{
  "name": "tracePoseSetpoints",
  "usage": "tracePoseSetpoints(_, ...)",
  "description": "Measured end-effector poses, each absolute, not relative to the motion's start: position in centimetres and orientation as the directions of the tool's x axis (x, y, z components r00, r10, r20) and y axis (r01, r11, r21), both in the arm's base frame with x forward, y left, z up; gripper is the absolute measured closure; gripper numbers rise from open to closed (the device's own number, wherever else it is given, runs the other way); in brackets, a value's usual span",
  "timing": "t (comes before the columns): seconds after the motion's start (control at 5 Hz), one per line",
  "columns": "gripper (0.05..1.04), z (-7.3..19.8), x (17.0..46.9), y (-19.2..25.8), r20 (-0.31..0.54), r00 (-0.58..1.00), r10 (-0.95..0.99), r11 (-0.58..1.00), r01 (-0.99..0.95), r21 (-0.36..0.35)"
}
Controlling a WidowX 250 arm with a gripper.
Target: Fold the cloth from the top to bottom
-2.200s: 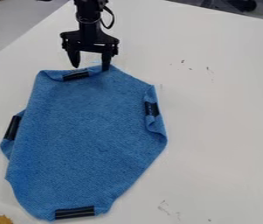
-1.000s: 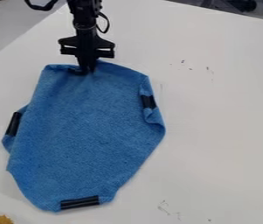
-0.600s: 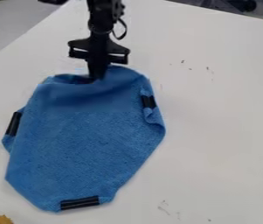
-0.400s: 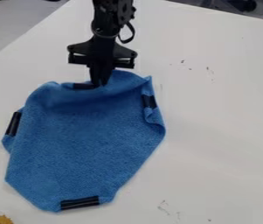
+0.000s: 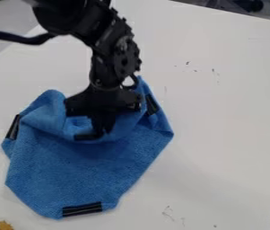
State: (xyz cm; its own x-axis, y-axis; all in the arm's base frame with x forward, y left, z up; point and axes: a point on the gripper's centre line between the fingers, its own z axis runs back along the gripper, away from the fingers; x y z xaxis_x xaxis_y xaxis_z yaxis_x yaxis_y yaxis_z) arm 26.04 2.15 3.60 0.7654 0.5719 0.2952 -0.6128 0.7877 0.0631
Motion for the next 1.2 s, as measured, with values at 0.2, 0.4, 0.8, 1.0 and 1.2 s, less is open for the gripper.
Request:
tracePoseSetpoints(0.2, 0.993, 2.0, 24.5, 1.5, 0.263, 0.757, 0.599, 0.780, -0.626, 0.025)
tracePoseSetpoints(0.4, 0.827, 1.4, 23.9, 0.8, 0.239, 0.759, 0.606, 0.783, -0.622, -0.009)
tracePoseSetpoints(0.8, 0.242, 1.7, 22.7, 0.0, 0.189, 0.798, 0.572, 0.802, -0.593, 0.073)
tracePoseSetpoints(1.0, 0.076, 3.6, 23.7, -0.8, 0.200, 0.821, 0.535, 0.823, -0.560, 0.096)
tracePoseSetpoints(1.2, 0.079, 5.4, 24.3, -1.0, 0.211, 0.825, 0.524, 0.829, -0.551, 0.095)
